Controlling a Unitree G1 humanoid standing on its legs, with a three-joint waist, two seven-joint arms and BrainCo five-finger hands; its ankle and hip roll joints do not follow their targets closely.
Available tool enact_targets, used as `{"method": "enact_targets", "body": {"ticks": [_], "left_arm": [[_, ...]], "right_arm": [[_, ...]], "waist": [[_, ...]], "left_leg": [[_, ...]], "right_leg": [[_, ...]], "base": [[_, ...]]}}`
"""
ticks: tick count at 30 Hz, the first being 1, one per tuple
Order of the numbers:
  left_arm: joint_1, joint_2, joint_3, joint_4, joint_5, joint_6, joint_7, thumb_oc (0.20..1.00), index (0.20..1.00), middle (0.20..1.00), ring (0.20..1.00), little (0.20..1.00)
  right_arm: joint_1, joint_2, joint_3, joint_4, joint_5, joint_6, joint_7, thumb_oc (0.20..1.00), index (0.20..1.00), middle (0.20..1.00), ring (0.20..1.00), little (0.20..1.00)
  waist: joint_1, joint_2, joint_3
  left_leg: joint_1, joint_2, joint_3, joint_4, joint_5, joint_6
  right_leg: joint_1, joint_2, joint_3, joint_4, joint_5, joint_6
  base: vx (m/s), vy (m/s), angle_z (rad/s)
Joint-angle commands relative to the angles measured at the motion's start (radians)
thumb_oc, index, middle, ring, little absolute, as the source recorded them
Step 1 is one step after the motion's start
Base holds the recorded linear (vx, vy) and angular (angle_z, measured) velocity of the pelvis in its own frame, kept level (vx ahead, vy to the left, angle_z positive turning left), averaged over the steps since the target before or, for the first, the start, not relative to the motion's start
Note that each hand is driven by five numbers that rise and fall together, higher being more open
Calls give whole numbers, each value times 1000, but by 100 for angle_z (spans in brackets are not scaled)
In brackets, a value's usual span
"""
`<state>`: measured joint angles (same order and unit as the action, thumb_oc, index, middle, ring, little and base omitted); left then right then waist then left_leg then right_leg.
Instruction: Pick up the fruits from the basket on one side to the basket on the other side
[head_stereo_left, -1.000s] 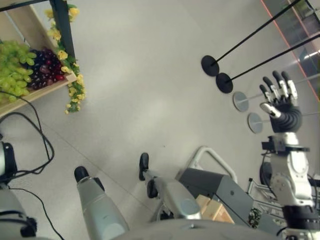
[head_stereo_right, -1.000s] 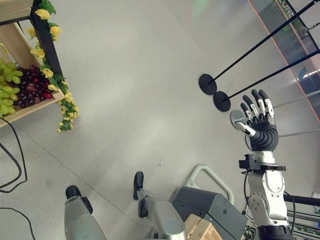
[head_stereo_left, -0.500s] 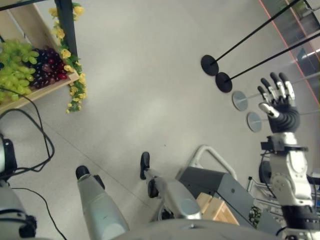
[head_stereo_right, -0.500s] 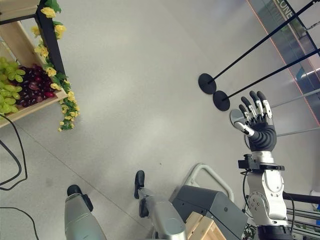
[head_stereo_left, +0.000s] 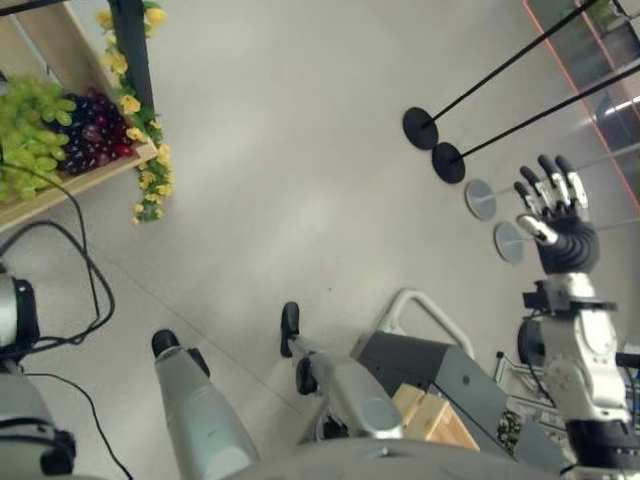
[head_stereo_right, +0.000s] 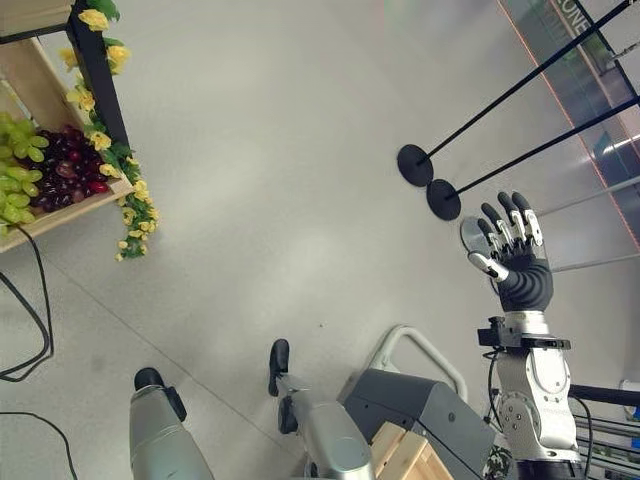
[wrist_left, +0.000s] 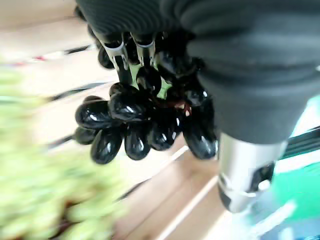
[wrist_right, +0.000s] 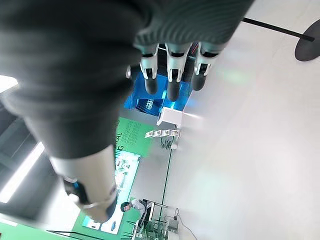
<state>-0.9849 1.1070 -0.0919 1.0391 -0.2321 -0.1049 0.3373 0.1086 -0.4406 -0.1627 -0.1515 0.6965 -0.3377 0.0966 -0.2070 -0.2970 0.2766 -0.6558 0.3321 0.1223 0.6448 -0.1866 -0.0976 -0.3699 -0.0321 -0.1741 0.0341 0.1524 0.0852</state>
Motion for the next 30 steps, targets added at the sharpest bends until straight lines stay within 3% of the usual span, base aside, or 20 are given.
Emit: {"method": "enact_targets", "body": {"ticks": [1,2,3,7,15,22,23,24,25,30], "left_arm": [[4,86,-7,73,63,-43,-33,1000,1000,1000,1000,1000],[34,73,17,162,7,7,-120,1000,1000,1000,1000,1000],[67,90,31,180,70,34,-178,1000,1000,1000,1000,1000],[137,71,121,198,45,47,-207,1000,1000,1000,1000,1000],[142,61,102,146,65,23,-205,1000,1000,1000,1000,1000],[268,-29,193,-73,32,-50,-124,1000,1000,1000,1000,1000],[307,-66,222,-148,7,-73,-114,1000,1000,1000,1000,1000],[312,-67,225,-151,7,-72,-113,1000,1000,1000,1000,1000],[329,-80,235,-181,1,-79,-111,1000,1000,1000,1000,1000],[468,-210,310,-372,-55,-151,-77,1000,1000,1000,1000,1000]], "right_arm": [[-71,-7,-88,-34,-3,-62,-17,1000,1000,1000,1000,1000],[-86,-4,-95,-30,9,-54,-19,1000,1000,1000,1000,1000],[-87,-12,-94,-29,13,-21,3,1000,1000,1000,1000,1000],[-88,-22,-106,-38,32,-14,18,1000,1000,1000,1000,1000],[-82,6,-133,-36,12,-9,22,1000,1000,1000,1000,1000],[-72,37,-135,-23,-9,-22,14,1000,1000,1000,1000,1000],[-73,40,-135,-19,-13,-24,9,1000,1000,1000,1000,1000],[-73,40,-134,-19,-13,-24,9,1000,1000,1000,1000,1000],[-74,41,-137,-18,-16,-24,7,1000,1000,1000,1000,1000],[-85,53,-133,2,-29,-36,-13,1000,1000,1000,1000,1000]], "waist": [[-31,-24,-24],[-22,-22,-17],[-18,-10,-11],[-12,-12,-15],[-7,-3,-19],[19,9,-22],[30,7,-14],[30,16,-21],[32,9,-15],[58,34,-11]], "left_leg": [[114,-43,56,26,-139,35],[113,-48,55,25,-137,37],[119,-49,56,25,-139,39],[128,-43,64,31,-147,39],[127,-43,53,25,-141,37],[143,-69,36,-15,-118,34],[136,-79,43,-22,-82,39],[148,-76,30,-27,-109,32],[137,-85,40,-28,-76,39],[166,-117,21,-85,-42,35]], "right_leg": [[45,-68,2,5,-42,120],[45,-71,1,6,-42,119],[48,-75,2,10,-41,119],[48,-73,11,14,-44,118],[46,-71,-4,28,-56,111],[55,-90,-28,44,-73,106],[50,-105,-47,52,-63,95],[59,-97,-39,53,-80,104],[51,-110,-52,55,-65,94],[64,-133,-79,76,-84,87]], "base": [[-17,36,-1],[-19,59,0],[-14,63,-1],[0,11,0],[-1,-14,0],[-17,-10,5],[-14,-23,21],[-122,-35,28],[-13,-14,31],[-25,-17,25]]}}
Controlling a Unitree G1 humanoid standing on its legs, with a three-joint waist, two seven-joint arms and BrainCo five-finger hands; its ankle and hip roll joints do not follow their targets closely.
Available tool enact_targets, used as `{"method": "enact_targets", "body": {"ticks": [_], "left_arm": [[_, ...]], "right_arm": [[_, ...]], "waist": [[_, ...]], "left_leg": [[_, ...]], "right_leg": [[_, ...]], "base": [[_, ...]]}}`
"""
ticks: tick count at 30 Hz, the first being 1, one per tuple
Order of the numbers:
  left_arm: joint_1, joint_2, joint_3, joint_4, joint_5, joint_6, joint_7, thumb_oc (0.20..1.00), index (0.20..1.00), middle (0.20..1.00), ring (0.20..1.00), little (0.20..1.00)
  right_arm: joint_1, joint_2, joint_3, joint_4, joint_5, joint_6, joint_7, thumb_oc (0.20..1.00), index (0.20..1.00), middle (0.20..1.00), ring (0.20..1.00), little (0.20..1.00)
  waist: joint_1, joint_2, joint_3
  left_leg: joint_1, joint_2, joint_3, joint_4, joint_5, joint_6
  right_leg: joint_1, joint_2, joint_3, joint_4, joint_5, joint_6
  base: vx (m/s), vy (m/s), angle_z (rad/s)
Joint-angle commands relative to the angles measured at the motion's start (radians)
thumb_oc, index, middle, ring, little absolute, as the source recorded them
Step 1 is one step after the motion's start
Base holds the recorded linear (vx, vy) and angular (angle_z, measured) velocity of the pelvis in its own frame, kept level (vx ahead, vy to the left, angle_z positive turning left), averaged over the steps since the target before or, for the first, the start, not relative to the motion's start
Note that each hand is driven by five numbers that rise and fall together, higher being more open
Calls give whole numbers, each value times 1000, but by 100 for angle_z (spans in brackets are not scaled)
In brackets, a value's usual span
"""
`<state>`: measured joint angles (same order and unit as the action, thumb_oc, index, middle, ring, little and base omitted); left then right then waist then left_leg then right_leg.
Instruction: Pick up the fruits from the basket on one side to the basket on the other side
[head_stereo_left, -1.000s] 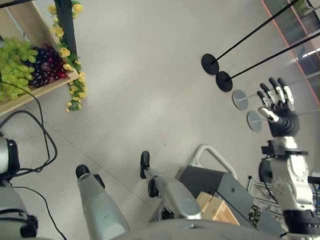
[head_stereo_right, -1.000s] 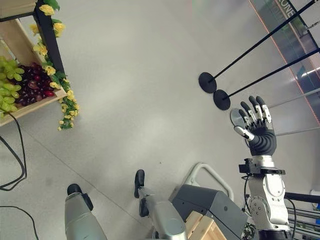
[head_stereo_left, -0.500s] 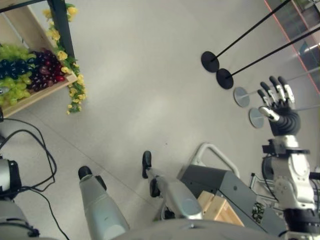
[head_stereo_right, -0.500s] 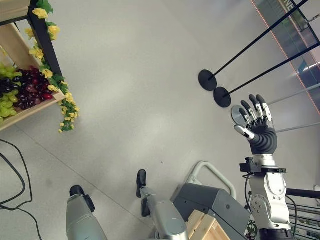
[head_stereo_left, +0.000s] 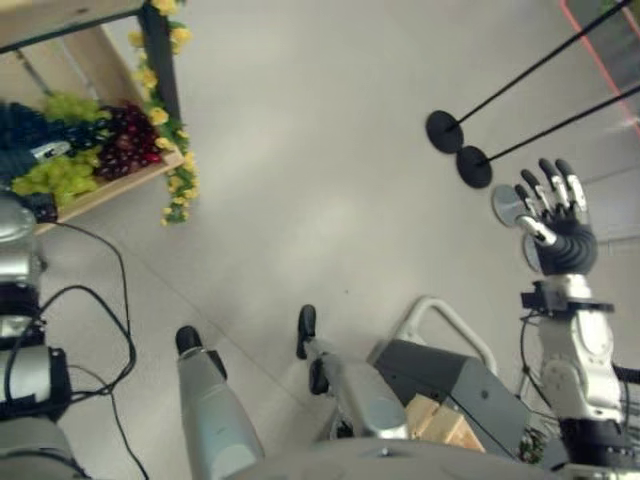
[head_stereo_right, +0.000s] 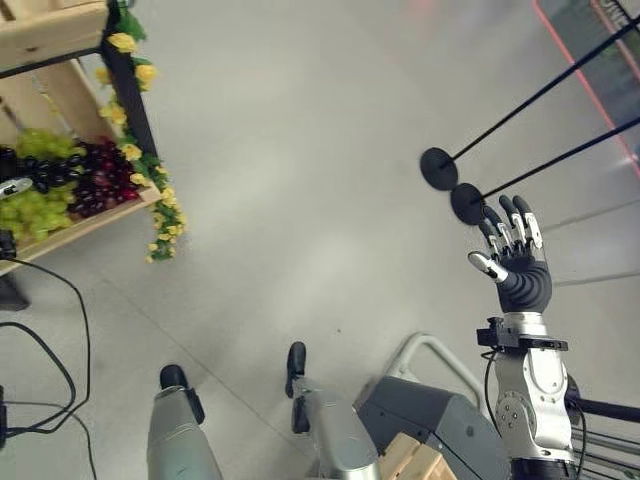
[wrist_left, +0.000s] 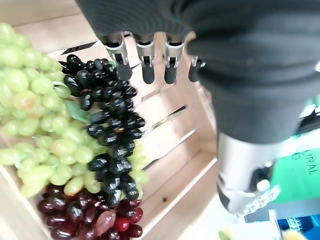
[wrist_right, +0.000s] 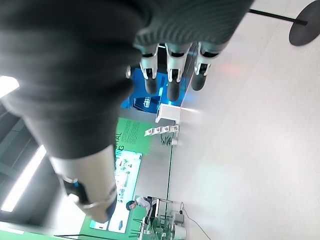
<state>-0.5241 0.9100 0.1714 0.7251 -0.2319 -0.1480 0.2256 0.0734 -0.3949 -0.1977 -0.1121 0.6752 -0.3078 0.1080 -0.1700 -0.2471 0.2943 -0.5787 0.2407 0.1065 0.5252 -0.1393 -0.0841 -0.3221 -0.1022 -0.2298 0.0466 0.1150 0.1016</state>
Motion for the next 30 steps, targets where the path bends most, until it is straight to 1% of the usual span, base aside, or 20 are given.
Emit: {"method": "enact_targets", "body": {"ticks": [1,2,4,5,6,8,9,10,14,16,17,18,19,20,21,22,25,28,29,30], "left_arm": [[56,-72,63,-121,-45,-139,63,1000,1000,1000,1000,1000],[61,-75,67,-125,-43,-138,64,1000,1000,1000,1000,1000],[118,-145,91,-169,-60,-170,72,1000,1000,1000,1000,1000],[182,-207,101,-213,-71,-191,63,1000,1000,1000,1000,1000],[187,-210,103,-217,-71,-190,63,1000,1000,1000,1000,1000],[265,-285,103,-280,-59,-203,55,1000,1000,1000,1000,1000],[312,-337,112,-302,-95,-230,32,1000,1000,1000,1000,1000],[315,-338,112,-303,-95,-230,31,1000,1000,1000,1000,1000],[420,-440,91,-383,-125,-246,-22,1000,1000,1000,1000,1000],[439,-456,89,-393,-136,-251,-35,1000,1000,1000,1000,1000],[478,-475,83,-426,-148,-257,-61,1000,1000,1000,1000,1000],[493,-482,83,-438,-157,-258,-69,1000,1000,1000,1000,1000],[525,-490,79,-463,-163,-262,-91,1000,1000,1000,1000,1000],[527,-490,79,-465,-163,-262,-91,1000,1000,1000,1000,1000],[548,-497,77,-489,-162,-263,-107,1000,1000,1000,1000,1000],[550,-497,77,-491,-163,-262,-107,1000,1000,1000,1000,1000],[603,-506,66,-534,-176,-267,-136,1000,1000,1000,1000,1000],[641,-513,65,-580,-180,-274,-152,1000,1000,1000,1000,1000],[672,-535,72,-643,-242,-282,-193,1000,1000,1000,1000,1000],[674,-535,73,-646,-243,-281,-194,1000,1000,1000,1000,1000]], "right_arm": [[-60,13,-93,-26,-7,-72,-32,1000,1000,1000,1000,1000],[-59,11,-92,-26,-7,-73,-32,1000,1000,1000,1000,1000],[-62,20,-94,-21,-6,-79,-37,1000,1000,1000,1000,1000],[-61,22,-101,-6,-1,-85,-40,1000,1000,1000,1000,1000],[-60,20,-101,-6,-1,-85,-40,1000,1000,1000,1000,1000],[-52,26,-111,4,3,-87,-40,1000,1000,1000,1000,1000],[-50,27,-126,15,5,-92,-42,1000,1000,1000,1000,1000],[-49,26,-126,16,5,-92,-42,1000,1000,1000,1000,1000],[-41,31,-156,27,9,-100,-43,1000,1000,1000,1000,1000],[-38,33,-164,34,12,-102,-45,1000,1000,1000,1000,1000],[-35,35,-175,37,10,-106,-47,1000,1000,1000,1000,1000],[-32,39,-177,38,11,-107,-46,1000,1000,1000,1000,1000],[-23,43,-181,38,5,-111,-47,1000,1000,1000,1000,1000],[-22,43,-181,38,5,-111,-48,1000,1000,1000,1000,1000],[-16,46,-186,42,0,-112,-48,1000,1000,1000,1000,1000],[-15,46,-186,42,0,-111,-48,1000,1000,1000,1000,1000],[-10,50,-185,51,-7,-117,-60,1000,1000,1000,1000,1000],[-10,50,-183,54,-14,-120,-67,1000,1000,1000,1000,1000],[-4,51,-181,56,-18,-118,-69,1000,1000,1000,1000,1000],[-4,51,-181,56,-18,-117,-69,1000,1000,1000,1000,1000]], "waist": [[37,-6,-22],[35,-5,-22],[46,6,-17],[58,19,-13],[57,19,-14],[67,32,-14],[75,42,-14],[74,43,-15],[90,60,-21],[94,66,-24],[103,75,-29],[106,80,-31],[111,89,-37],[110,89,-38],[116,97,-45],[115,97,-46],[122,114,-58],[127,120,-64],[134,127,-79],[132,125,-80]], "left_leg": [[103,-37,29,14,-74,18],[106,-38,29,12,-73,18],[126,-48,27,-14,-59,18],[147,-58,29,-46,-42,18],[151,-60,30,-50,-41,18],[174,-72,30,-87,-24,18],[184,-80,29,-109,-9,17],[186,-80,29,-111,-8,17],[220,-95,25,-164,18,18],[232,-98,25,-183,26,19],[250,-106,20,-217,40,20],[257,-108,17,-232,47,21],[275,-118,16,-272,64,22],[277,-119,16,-276,66,23],[291,-125,13,-303,79,21],[293,-126,12,-305,81,21],[314,-125,2,-314,86,16],[329,-127,-3,-317,93,17],[352,-124,-2,-318,86,14],[351,-126,-3,-322,93,15]], "right_leg": [[25,-71,-37,68,-52,67],[27,-71,-37,68,-53,67],[39,-81,-46,71,-58,63],[51,-90,-56,74,-63,61],[53,-91,-56,74,-63,61],[67,-99,-62,70,-65,60],[73,-107,-71,71,-68,58],[74,-107,-72,70,-68,58],[96,-115,-91,61,-70,58],[100,-117,-96,61,-71,59],[107,-122,-104,63,-73,59],[110,-123,-107,64,-75,59],[116,-127,-113,65,-77,60],[117,-128,-114,64,-77,60],[122,-132,-125,63,-80,61],[124,-132,-126,63,-80,61],[152,-135,-141,65,-91,60],[173,-134,-148,61,-90,58],[204,-129,-155,58,-99,58],[203,-131,-157,55,-94,57]], "base": [[-2,-11,19],[5,-2,23],[8,22,21],[0,21,18],[-4,19,13],[2,16,19],[0,13,19],[-8,4,15],[6,-3,13],[5,-3,6],[-2,11,7],[-5,26,14],[-8,18,12],[3,22,19],[7,6,16],[15,4,22],[16,-7,15],[34,-8,15],[17,-2,9],[83,-9,13]]}}
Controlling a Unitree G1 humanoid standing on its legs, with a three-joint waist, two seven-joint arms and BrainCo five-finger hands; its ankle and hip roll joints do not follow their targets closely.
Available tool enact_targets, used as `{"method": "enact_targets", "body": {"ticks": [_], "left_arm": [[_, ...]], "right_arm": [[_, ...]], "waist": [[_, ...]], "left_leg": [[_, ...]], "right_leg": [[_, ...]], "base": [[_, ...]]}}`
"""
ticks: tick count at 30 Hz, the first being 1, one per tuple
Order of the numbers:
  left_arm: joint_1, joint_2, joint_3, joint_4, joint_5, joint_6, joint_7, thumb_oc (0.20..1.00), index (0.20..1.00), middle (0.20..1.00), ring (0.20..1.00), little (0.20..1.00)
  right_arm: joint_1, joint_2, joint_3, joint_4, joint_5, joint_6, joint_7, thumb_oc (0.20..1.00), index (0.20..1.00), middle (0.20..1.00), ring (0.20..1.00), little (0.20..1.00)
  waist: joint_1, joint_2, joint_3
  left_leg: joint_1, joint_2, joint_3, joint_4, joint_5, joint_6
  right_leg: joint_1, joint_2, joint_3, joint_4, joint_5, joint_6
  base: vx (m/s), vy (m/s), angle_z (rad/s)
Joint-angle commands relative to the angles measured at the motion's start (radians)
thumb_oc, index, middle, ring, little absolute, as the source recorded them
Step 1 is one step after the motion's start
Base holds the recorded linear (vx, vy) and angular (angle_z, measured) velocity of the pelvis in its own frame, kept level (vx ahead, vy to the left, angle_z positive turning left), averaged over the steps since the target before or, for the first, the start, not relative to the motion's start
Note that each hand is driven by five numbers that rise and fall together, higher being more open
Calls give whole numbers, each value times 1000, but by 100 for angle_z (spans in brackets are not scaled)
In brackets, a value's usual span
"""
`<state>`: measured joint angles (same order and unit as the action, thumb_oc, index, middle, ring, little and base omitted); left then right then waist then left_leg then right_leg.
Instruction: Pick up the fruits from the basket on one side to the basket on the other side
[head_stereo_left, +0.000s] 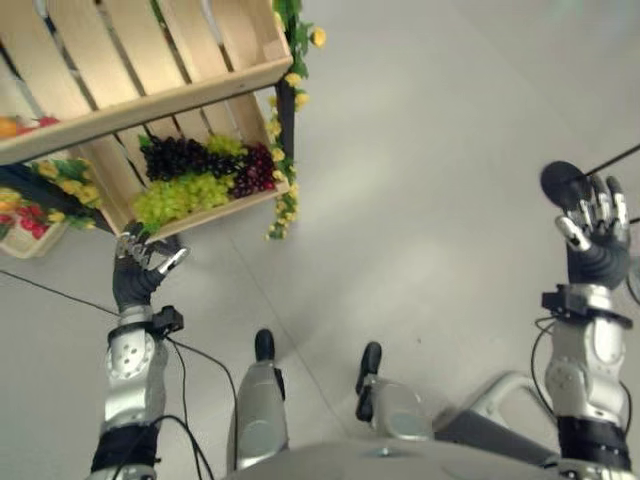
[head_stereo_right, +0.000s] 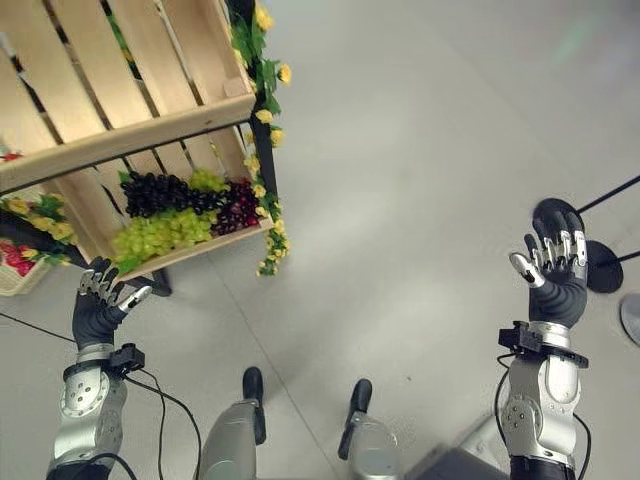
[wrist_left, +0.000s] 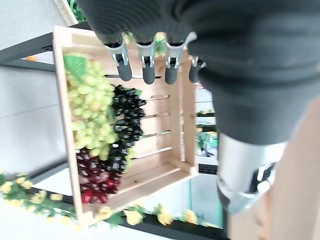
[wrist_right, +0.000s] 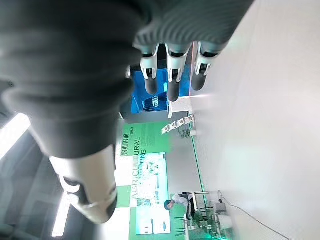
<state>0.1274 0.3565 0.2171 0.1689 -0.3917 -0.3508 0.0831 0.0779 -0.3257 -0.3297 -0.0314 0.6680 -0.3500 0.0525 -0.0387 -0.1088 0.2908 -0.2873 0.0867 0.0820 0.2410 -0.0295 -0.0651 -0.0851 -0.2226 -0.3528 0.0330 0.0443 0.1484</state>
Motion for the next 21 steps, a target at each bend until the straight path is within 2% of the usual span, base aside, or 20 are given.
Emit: {"method": "enact_targets", "body": {"ticks": [1,9,10,17,19,21], "left_arm": [[57,20,21,-163,-96,-84,-88,1000,1000,1000,1000,1000],[118,35,-39,-317,-101,-93,-176,1000,1000,1000,1000,1000],[117,45,-53,-340,-69,-102,-177,1000,1000,1000,1000,1000],[98,52,-118,-398,-109,-89,-231,1000,1000,1000,1000,1000],[60,58,-152,-399,-117,-84,-240,1000,1000,1000,1000,1000],[59,58,-153,-398,-117,-84,-240,1000,1000,1000,1000,1000]], "right_arm": [[-3,-16,-44,-17,-11,-76,-13,1000,1000,1000,1000,1000],[-1,-17,-24,27,-52,-71,-35,1000,1000,1000,1000,1000],[-6,-18,-15,36,-63,-70,-40,1000,1000,1000,1000,1000],[-7,-19,1,35,-104,-64,-55,1000,1000,1000,1000,1000],[-4,-21,-5,34,-138,-58,-67,1000,1000,1000,1000,1000],[-4,-21,-6,33,-139,-58,-68,1000,1000,1000,1000,1000]], "waist": [[3,-8,-91],[-7,7,-150],[-16,12,-167],[-41,18,-184],[-69,21,-185],[-66,20,-184]], "left_leg": [[82,32,24,-39,-27,-7],[174,25,49,-85,-27,0],[197,21,63,-98,-31,3],[252,10,112,-71,-72,26],[281,1,144,-76,-87,39],[283,0,147,-76,-87,40]], "right_leg": [[-4,-6,-37,63,-34,11],[74,-5,-26,27,-34,14],[82,-4,-15,17,-32,16],[88,-17,47,31,-24,27],[71,-34,76,67,-11,42],[68,-35,79,71,-12,43]], "base": [[26,2,11],[32,31,-1],[27,38,-19],[0,80,-29],[-38,132,-45],[-55,81,-30]]}}
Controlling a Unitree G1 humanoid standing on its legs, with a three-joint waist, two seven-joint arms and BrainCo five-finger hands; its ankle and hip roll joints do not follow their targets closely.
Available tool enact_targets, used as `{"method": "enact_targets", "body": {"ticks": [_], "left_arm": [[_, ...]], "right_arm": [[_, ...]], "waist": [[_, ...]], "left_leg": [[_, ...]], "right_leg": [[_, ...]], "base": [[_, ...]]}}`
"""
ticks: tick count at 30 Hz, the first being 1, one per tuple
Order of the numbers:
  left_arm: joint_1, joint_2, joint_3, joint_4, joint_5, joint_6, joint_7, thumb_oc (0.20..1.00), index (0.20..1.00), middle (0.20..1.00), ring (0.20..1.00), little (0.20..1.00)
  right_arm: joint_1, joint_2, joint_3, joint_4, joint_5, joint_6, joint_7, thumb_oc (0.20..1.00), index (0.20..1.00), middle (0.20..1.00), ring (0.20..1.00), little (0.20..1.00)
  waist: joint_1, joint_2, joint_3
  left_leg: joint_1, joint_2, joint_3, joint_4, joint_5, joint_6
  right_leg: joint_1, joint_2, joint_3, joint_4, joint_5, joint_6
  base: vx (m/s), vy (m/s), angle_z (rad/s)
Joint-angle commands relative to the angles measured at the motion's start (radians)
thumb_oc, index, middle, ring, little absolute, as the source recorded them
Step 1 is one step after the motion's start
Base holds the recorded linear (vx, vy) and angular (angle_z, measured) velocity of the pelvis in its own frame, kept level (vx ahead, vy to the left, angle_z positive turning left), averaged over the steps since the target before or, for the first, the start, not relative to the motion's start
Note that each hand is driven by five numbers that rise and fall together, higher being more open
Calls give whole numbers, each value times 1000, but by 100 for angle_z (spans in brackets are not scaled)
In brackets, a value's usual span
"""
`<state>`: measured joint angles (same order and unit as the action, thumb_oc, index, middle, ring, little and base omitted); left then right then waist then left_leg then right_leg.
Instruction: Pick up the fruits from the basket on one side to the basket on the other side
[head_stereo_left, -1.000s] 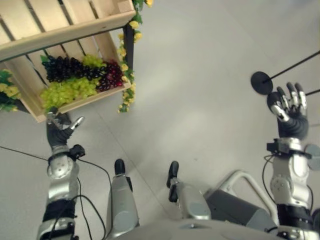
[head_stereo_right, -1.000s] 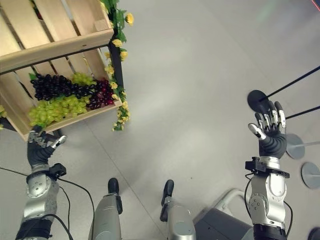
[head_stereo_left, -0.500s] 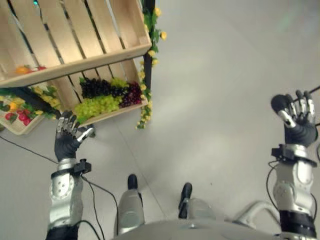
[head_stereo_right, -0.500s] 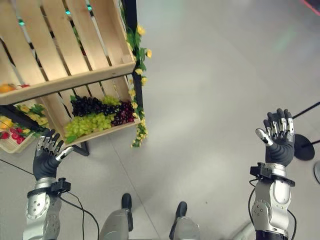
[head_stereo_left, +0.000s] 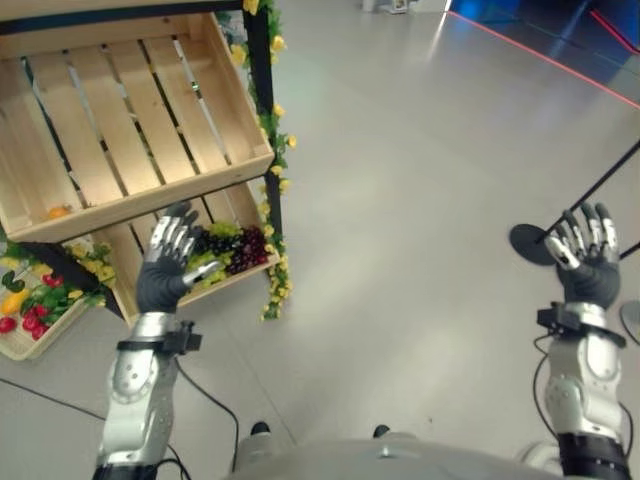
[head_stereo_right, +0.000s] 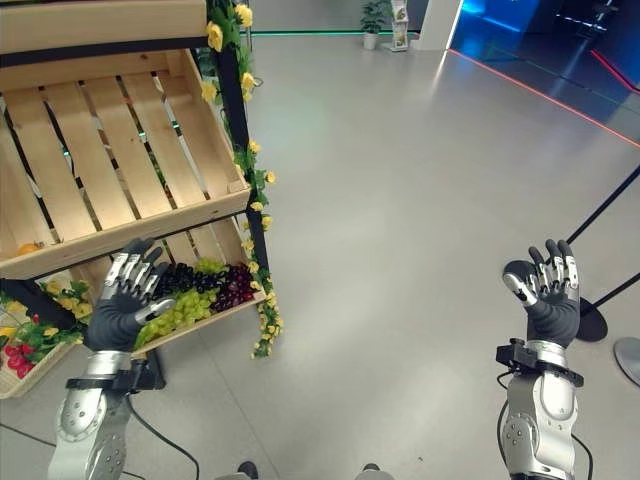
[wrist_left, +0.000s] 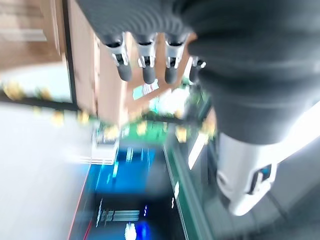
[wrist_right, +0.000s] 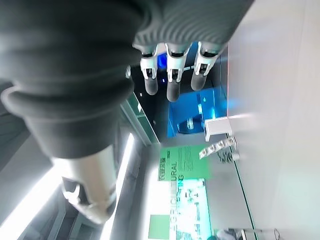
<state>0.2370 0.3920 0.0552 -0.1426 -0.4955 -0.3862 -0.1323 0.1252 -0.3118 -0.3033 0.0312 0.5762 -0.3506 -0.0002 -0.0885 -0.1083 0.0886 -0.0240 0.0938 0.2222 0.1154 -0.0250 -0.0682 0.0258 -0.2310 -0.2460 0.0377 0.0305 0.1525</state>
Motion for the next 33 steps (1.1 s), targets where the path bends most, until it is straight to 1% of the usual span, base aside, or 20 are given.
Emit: {"method": "enact_targets", "body": {"ticks": [1,3,5,8,10,11,12,13,14,15,16,17,22,23,27,28,29,30,31,33], "left_arm": [[-87,27,-9,-73,12,-53,-1,1000,1000,1000,1000,1000],[-100,30,-15,-71,27,-57,10,1000,1000,1000,1000,1000],[-143,39,-32,-70,82,-66,27,1000,1000,1000,1000,1000],[-197,25,-61,-51,77,-69,39,1000,1000,1000,1000,1000],[-215,23,-70,-46,57,-65,42,1000,1000,1000,1000,1000],[-217,20,-68,-54,50,-65,51,1000,1000,1000,1000,1000],[-215,20,-64,-62,51,-63,55,1000,1000,1000,1000,1000],[-216,17,-61,-73,29,-60,53,1000,1000,1000,1000,1000],[-216,16,-61,-72,27,-60,52,1000,1000,1000,1000,1000],[-219,16,-54,-78,18,-56,54,1000,1000,1000,1000,1000],[-218,16,-54,-78,19,-56,54,1000,1000,1000,1000,1000],[-232,11,-52,-67,37,-61,66,1000,1000,1000,1000,1000],[-285,-5,-73,-48,35,-65,87,1000,1000,1000,1000,1000],[-317,-6,-76,-37,47,-73,97,1000,1000,1000,1000,1000],[-344,-17,-80,-15,40,-78,112,1000,1000,1000,1000,1000],[-355,-23,-84,-8,57,-78,126,1000,1000,1000,1000,1000],[-357,-26,-86,-6,62,-80,134,1000,1000,1000,1000,1000],[-355,-28,-85,-2,85,-80,162,1000,1000,1000,1000,1000],[-356,-27,-85,-2,86,-80,163,1000,1000,1000,1000,1000],[-331,-23,-64,-11,102,-81,172,1000,1000,1000,1000,1000]], "right_arm": [[-54,-34,-30,-36,-72,-59,-26,1000,1000,1000,1000,1000],[-58,-32,-28,-38,-89,-60,-34,1000,1000,1000,1000,1000],[-54,-34,-37,-47,-134,-58,-49,1000,1000,1000,1000,1000],[-46,-22,-50,-58,-140,-69,-63,1000,1000,1000,1000,1000],[-48,-27,-44,-59,-144,-71,-71,1000,1000,1000,1000,1000],[-57,-34,-36,-52,-145,-76,-81,1000,1000,1000,1000,1000],[-63,-40,-30,-52,-148,-72,-85,1000,1000,1000,1000,1000],[-84,-57,-19,-55,-178,-72,-106,1000,1000,1000,1000,1000],[-85,-57,-19,-55,-180,-71,-109,1000,1000,1000,1000,1000],[-96,-62,-9,-54,-187,-65,-109,1000,1000,1000,1000,1000],[-96,-61,-8,-54,-187,-65,-109,1000,1000,1000,1000,1000],[-79,-68,-19,-58,-196,-67,-109,1000,1000,1000,1000,1000],[-54,-88,-68,-99,-213,-73,-115,1000,1000,1000,1000,1000],[-42,-93,-94,-107,-225,-82,-119,1000,1000,1000,1000,1000],[-34,-104,-104,-119,-233,-86,-117,1000,1000,1000,1000,1000],[-38,-117,-111,-124,-220,-97,-115,1000,1000,1000,1000,1000],[-43,-120,-106,-127,-212,-103,-113,1000,1000,1000,1000,1000],[-59,-125,-80,-130,-215,-106,-116,1000,1000,1000,1000,1000],[-60,-124,-79,-130,-216,-106,-116,1000,1000,1000,1000,1000],[-65,-136,-55,-122,-212,-95,-99,1000,1000,1000,1000,1000]], "waist": [[-45,19,30],[-54,19,34],[-93,14,50],[-122,24,53],[-106,39,48],[-83,49,47],[-70,50,41],[-44,47,29],[-42,46,31],[-25,38,18],[-22,38,17],[-33,42,16],[-75,64,12],[-94,63,11],[-106,56,21],[-100,48,41],[-96,40,53],[-66,36,72],[-67,35,71],[-37,38,68]], "left_leg": [[32,-18,32,50,-100,55],[36,-23,46,49,-103,59],[38,-32,90,45,-100,61],[12,-17,113,53,-83,69],[4,-5,150,41,-68,77],[6,7,190,22,-54,80],[4,8,213,10,-45,82],[14,8,247,6,-61,80],[16,8,250,7,-63,80],[4,21,277,27,-59,66],[5,24,281,27,-59,64],[4,40,283,38,-47,52],[4,73,297,21,-3,17],[-7,96,292,59,-2,0],[-28,146,289,171,-25,-21],[-46,199,237,307,13,-60],[-60,209,223,355,54,-47],[-97,157,42,449,64,-35],[-101,156,42,448,70,-32],[-152,36,-131,355,0,12]], "right_leg": [[-83,-43,14,109,27,56],[-97,-48,32,111,40,64],[-139,-52,89,86,90,80],[-180,-27,137,152,68,74],[-158,-11,45,226,-19,39],[-139,-19,-67,291,-67,17],[-111,-12,-120,312,-98,9],[-66,-5,-175,360,-131,22],[-67,-6,-172,363,-133,22],[-21,20,-181,237,-155,6],[-19,24,-177,230,-152,4],[-29,55,-126,201,-159,-1],[-21,98,-87,143,-162,-28],[-17,117,-65,124,-166,-42],[1,138,-43,112,-177,-69],[40,182,0,83,-189,-102],[42,193,12,71,-172,-121],[45,214,92,72,-163,-141],[41,213,92,72,-158,-142],[43,227,179,68,-152,-125]], "base": [[-114,134,-38],[-119,131,-64],[-125,99,-65],[-172,79,-84],[-128,82,-35],[-136,70,-90],[-103,-8,-132],[-36,-44,-88],[-51,-205,-91],[-49,-159,-70],[-35,-311,-118],[18,-160,-110],[10,-185,-41],[33,-219,-8],[40,-198,-13],[-17,-254,-21],[-36,-275,-61],[-105,-87,-85],[-15,-9,-150],[59,34,-158]]}}
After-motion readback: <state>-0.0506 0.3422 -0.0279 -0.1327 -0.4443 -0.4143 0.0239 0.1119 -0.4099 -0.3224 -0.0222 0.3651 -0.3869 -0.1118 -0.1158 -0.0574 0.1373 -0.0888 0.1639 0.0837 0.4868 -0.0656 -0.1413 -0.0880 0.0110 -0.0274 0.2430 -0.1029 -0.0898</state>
